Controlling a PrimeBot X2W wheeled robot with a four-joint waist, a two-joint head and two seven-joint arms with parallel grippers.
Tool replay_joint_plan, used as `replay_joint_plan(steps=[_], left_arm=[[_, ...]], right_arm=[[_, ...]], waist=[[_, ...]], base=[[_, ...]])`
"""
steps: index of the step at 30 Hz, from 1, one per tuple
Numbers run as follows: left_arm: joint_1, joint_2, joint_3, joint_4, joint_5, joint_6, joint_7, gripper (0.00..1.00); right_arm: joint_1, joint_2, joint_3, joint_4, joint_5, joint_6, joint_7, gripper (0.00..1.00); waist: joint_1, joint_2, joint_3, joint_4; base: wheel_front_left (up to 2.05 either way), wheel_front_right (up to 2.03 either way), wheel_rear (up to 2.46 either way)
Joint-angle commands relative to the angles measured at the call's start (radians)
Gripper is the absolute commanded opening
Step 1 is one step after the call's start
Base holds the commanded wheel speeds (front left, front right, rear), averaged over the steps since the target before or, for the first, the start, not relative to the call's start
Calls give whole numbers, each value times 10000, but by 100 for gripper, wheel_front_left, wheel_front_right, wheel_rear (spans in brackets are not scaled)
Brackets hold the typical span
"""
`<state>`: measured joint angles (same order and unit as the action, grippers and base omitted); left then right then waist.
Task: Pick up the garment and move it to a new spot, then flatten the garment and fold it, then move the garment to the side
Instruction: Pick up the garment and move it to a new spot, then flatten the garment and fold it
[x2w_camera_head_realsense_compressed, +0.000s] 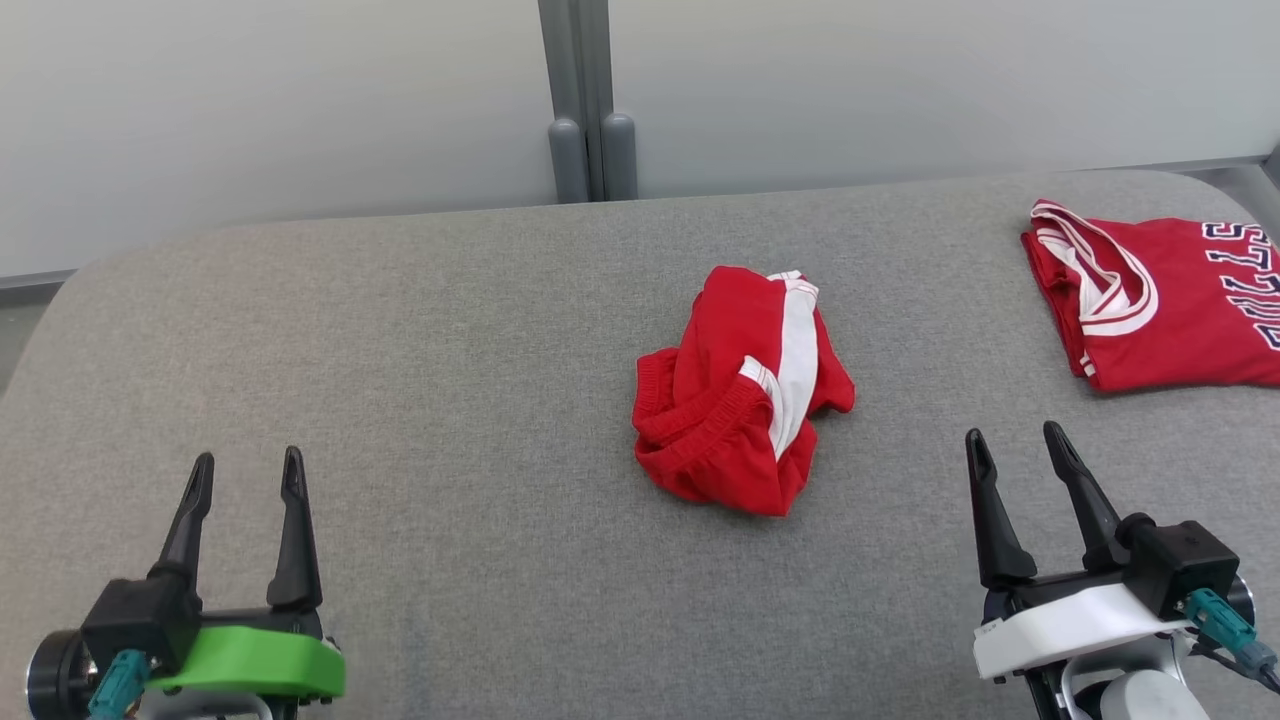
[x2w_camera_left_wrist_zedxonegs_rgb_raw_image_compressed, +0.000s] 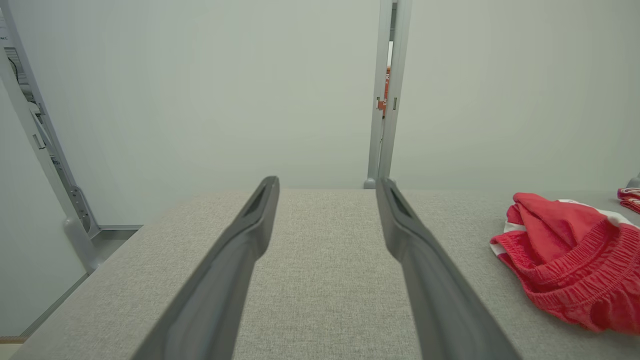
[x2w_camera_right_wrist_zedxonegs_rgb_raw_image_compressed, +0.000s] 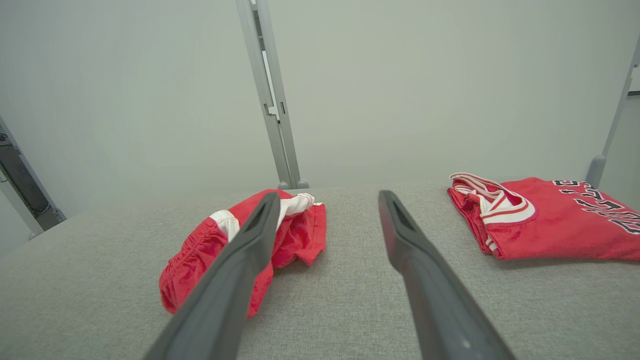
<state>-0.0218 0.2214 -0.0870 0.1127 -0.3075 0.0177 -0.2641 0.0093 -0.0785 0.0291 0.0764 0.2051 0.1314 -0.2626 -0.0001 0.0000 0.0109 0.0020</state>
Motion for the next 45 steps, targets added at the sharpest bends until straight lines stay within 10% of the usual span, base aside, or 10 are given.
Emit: replay_joint_plan(steps=[1, 22, 45], left_arm=[[300, -86, 155, -126, 72, -65, 5, 100], [1179, -1044, 1366, 34, 659, -1205, 4, 100], [571, -1270, 1254, 302, 1122, -1467, 4, 100]], right_arm=[[125, -54, 30, -42, 39, -16, -26, 100], [518, -169, 267, -61, 297, -16, -28, 100], [414, -103, 297, -24, 303, -16, -28, 100]], waist=[[1, 0, -61, 65], [1, 0, -251, 110], [1, 0, -127, -80]], base=[[0, 0, 0], [0, 0, 0], [0, 0, 0]])
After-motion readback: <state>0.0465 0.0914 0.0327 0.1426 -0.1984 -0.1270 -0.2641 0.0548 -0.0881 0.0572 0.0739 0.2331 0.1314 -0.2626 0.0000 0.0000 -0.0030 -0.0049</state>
